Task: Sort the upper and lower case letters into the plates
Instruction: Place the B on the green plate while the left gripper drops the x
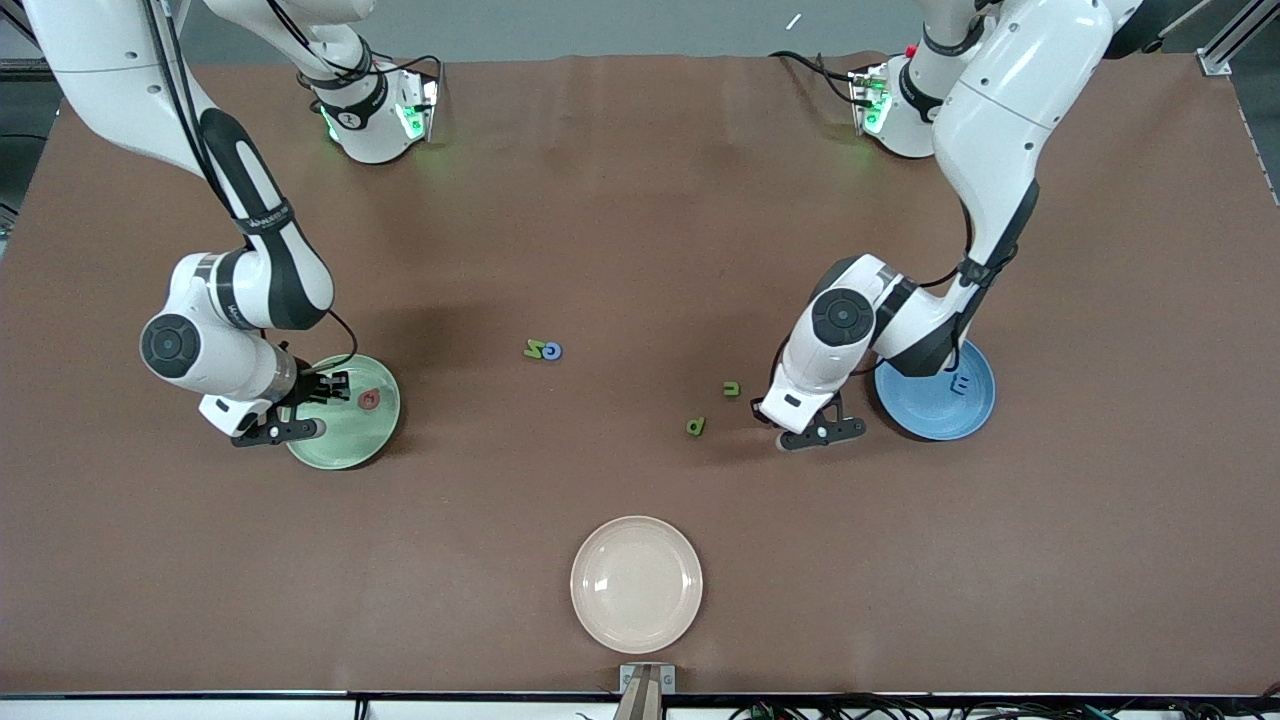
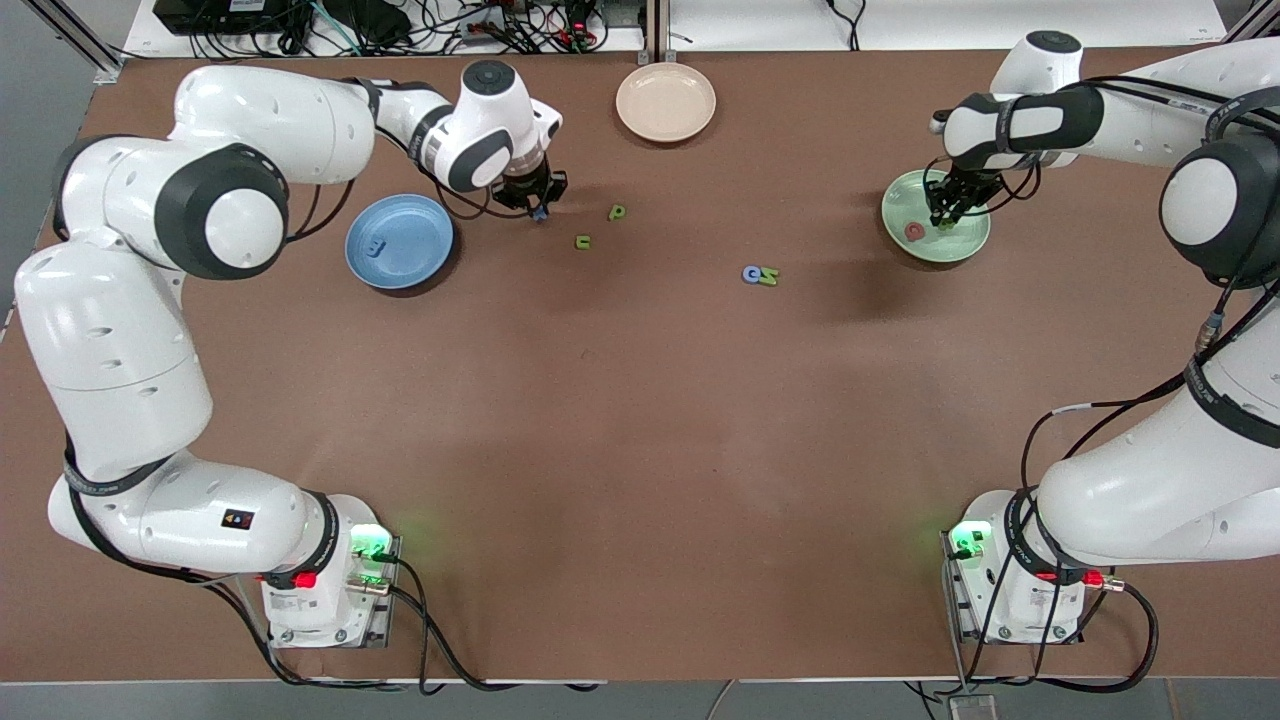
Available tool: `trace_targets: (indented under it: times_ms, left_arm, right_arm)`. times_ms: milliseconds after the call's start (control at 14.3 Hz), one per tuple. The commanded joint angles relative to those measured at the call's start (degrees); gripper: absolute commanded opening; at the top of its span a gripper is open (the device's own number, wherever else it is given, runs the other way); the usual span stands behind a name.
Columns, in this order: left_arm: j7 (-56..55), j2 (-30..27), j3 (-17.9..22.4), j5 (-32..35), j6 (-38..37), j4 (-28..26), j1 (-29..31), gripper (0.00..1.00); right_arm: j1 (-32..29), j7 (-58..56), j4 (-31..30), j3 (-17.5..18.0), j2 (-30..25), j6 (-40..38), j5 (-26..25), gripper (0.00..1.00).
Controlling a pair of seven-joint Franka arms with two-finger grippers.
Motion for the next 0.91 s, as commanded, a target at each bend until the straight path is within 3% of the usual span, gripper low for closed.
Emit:
trace_targets:
  times_ms: [0,70,140,209,279,559,838]
  left_arm:
    - [0.41,-8.28,-0.22,0.72,-1.38,-5.07,1.33,0.16]
    - [0.67,-10.04,-0.31,0.8,-2.86,-6.48,2.98,0.16]
    - [2.5,-11.71,-0.83,0.72,-4.53,-8.14,4.04,0.16]
    - [4.78,-13.12,-0.92,0.63,-5.06,-9.99,5.27,0.16]
    - [6.71,-14.44,-1.01,0.63,-5.07,-12.18,6.5,0.16]
    - [14.62,-18.23,-1.8,0.63,-4.98,-19.4,12.21,0.16]
    - [22.62,-19.2,-7.06,0.63,-4.63,-23.01,23.44,0.16]
  right_arm:
    - [-1.24,-0.23,-3.08,1.03,0.08,4.05,-0.73,0.02]
    - [-1.24,-0.23,-3.09,1.03,0.0,3.71,-0.73,0.07]
    - [-1.41,-0.32,-3.09,1.03,-0.09,3.35,-0.73,0.3]
    - [-1.42,-0.24,-3.09,1.03,-0.18,3.09,-0.73,0.73]
    - [-1.76,-0.32,-2.83,1.03,-0.62,2.13,-0.73,1.0]
    - [-1.07,1.08,3.14,1.64,-3.86,-10.94,0.4,1.0]
    - [5.59,16.24,3.33,2.96,-6.07,-12.82,3.13,1.0]
